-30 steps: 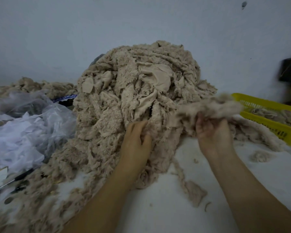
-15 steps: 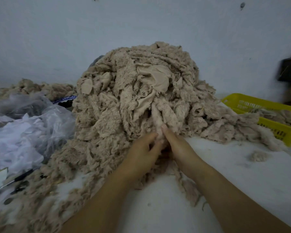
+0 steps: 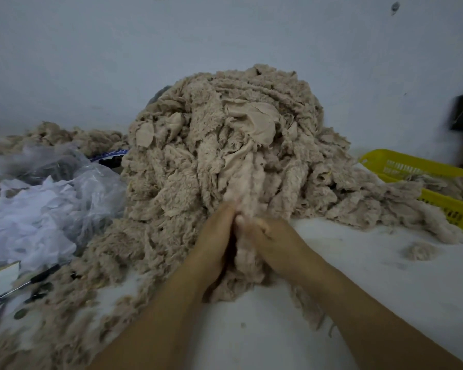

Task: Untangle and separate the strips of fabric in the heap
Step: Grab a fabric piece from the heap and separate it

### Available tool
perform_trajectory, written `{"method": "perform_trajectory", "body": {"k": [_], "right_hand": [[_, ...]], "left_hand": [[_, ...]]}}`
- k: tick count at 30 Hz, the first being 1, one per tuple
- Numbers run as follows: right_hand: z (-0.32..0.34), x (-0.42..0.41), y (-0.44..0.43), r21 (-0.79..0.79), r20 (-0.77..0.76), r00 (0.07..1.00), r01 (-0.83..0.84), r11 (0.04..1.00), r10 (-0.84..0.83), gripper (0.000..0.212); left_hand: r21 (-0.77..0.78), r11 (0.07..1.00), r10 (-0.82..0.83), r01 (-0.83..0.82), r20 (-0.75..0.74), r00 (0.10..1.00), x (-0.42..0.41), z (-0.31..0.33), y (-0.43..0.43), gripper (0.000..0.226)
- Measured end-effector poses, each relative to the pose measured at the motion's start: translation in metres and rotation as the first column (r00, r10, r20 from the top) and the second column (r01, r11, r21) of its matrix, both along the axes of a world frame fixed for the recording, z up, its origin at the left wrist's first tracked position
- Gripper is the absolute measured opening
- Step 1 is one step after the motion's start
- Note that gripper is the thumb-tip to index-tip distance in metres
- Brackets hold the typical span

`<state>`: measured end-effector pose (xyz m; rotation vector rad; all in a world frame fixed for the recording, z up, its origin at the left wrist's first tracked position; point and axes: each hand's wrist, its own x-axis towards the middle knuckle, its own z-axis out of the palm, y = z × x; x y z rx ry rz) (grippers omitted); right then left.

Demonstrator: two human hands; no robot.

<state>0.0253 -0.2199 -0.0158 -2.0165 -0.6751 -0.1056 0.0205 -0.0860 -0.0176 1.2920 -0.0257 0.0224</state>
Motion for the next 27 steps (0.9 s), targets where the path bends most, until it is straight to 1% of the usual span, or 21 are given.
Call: {"method": "perform_trajectory", "body": {"k": [1, 2, 3, 4, 5, 7, 8, 9, 10, 11, 12, 14, 15, 17, 18, 19, 21, 23, 24, 25, 27], "right_hand": [[-0.002, -0.002, 0.004, -0.099, 0.031, 0.998, -0.042, 0.994, 0.045, 0.048], [-0.003, -0.002, 0.006, -0.182, 0.058, 0.997, -0.049, 0.982, 0.060, 0.048], [-0.004, -0.001, 0.006, -0.239, 0.083, 0.995, -0.032, 0.970, 0.053, 0.049], [-0.005, 0.001, 0.005, -0.261, 0.102, 0.994, -0.013, 0.965, 0.041, 0.049], [-0.006, 0.002, 0.004, -0.254, 0.108, 0.994, -0.003, 0.967, 0.031, 0.049], [-0.009, 0.001, 0.002, -0.224, 0.103, 0.995, 0.012, 0.975, 0.012, 0.050], [-0.010, 0.002, 0.002, -0.210, 0.095, 0.995, 0.034, 0.977, -0.014, 0.050], [-0.011, 0.003, 0.000, -0.192, 0.078, 0.995, 0.068, 0.979, -0.054, 0.050], [-0.011, 0.006, -0.002, -0.175, 0.056, 0.993, 0.114, 0.978, -0.106, 0.049], [-0.010, 0.010, -0.006, -0.153, 0.032, 0.985, 0.174, 0.973, -0.171, 0.048], [-0.009, 0.014, -0.012, -0.122, 0.009, 0.967, 0.253, 0.960, -0.254, 0.046], [-0.006, 0.024, -0.026, -0.009, -0.054, 0.903, 0.427, 0.904, -0.427, 0.044], [-0.006, 0.027, -0.032, 0.071, -0.099, 0.868, 0.494, 0.866, -0.487, 0.044], [-0.005, 0.030, -0.038, 0.241, -0.184, 0.826, 0.563, 0.790, -0.532, 0.044], [-0.004, 0.029, -0.038, 0.302, -0.196, 0.830, 0.558, 0.773, -0.523, 0.044], [-0.003, 0.026, -0.036, 0.337, -0.173, 0.850, 0.525, 0.781, -0.497, 0.045], [0.002, 0.017, -0.027, 0.356, -0.086, 0.912, 0.404, 0.842, -0.401, 0.044], [0.003, 0.009, -0.016, 0.318, -0.005, 0.963, 0.257, 0.913, -0.269, 0.047], [0.002, 0.005, -0.011, 0.271, 0.031, 0.978, 0.192, 0.943, -0.208, 0.048], [0.001, 0.002, -0.006, 0.218, 0.068, 0.985, 0.139, 0.966, -0.157, 0.048], [-0.001, 0.000, 0.000, 0.136, 0.129, 0.989, 0.059, 0.989, -0.077, 0.049]], "left_hand": [[-0.125, 0.992, -0.028, 0.022, -0.047, 0.998, 0.000, 0.003, 0.002, 0.041], [-0.192, 0.981, -0.048, 0.035, -0.062, 0.997, 0.001, 0.003, 0.004, 0.048], [-0.228, 0.973, -0.061, 0.046, -0.062, 0.996, 0.002, 0.003, 0.005, 0.048], [-0.205, 0.978, -0.038, 0.023, -0.070, 0.997, 0.003, 0.000, 0.005, 0.042], [-0.140, 0.990, 0.021, -0.034, -0.091, 0.996, 0.003, 0.000, 0.003, 0.035], [0.135, 0.964, 0.242, -0.230, -0.076, 0.967, 0.004, 0.001, 0.001, 0.028], [0.314, 0.891, 0.344, -0.328, 0.004, 0.939, 0.005, -0.002, 0.002, 0.031], [0.420, 0.810, 0.405, -0.409, 0.103, 0.909, 0.006, -0.004, 0.004, 0.034], [0.419, 0.772, 0.453, -0.478, 0.164, 0.876, 0.007, -0.004, 0.006, 0.035], [0.350, 0.769, 0.508, -0.535, 0.174, 0.844, 0.006, -0.002, 0.010, 0.037], [0.224, 0.796, 0.549, -0.563, 0.127, 0.826, 0.007, 0.002, 0.017, 0.039], [-0.129, 0.831, 0.542, -0.541, -0.030, 0.840, 0.012, 0.008, 0.033, 0.041], [-0.327, 0.803, 0.494, -0.498, -0.102, 0.863, 0.014, 0.009, 0.039, 0.039], [-0.613, 0.680, 0.381, -0.404, -0.175, 0.908, 0.012, 0.013, 0.044, 0.037], [-0.679, 0.646, 0.323, -0.348, -0.170, 0.931, 0.010, 0.015, 0.044, 0.039], [-0.691, 0.663, 0.268, -0.286, -0.138, 0.954, 0.009, 0.017, 0.041, 0.043], [-0.547, 0.813, 0.190, -0.201, -0.078, 0.979, 0.006, 0.017, 0.031, 0.053], [-0.180, 0.970, 0.155, -0.166, -0.072, 0.985, 0.002, 0.012, 0.017, 0.065], [0.009, 0.991, 0.136, -0.136, -0.083, 0.987, 0.001, 0.008, 0.011, 0.066], [0.112, 0.990, 0.098, -0.086, -0.101, 0.990, -0.001, 0.006, 0.007, 0.065], [0.095, 0.995, -0.005, 0.016, -0.116, 0.993, -0.003, 0.004, 0.003, 0.068]]}}
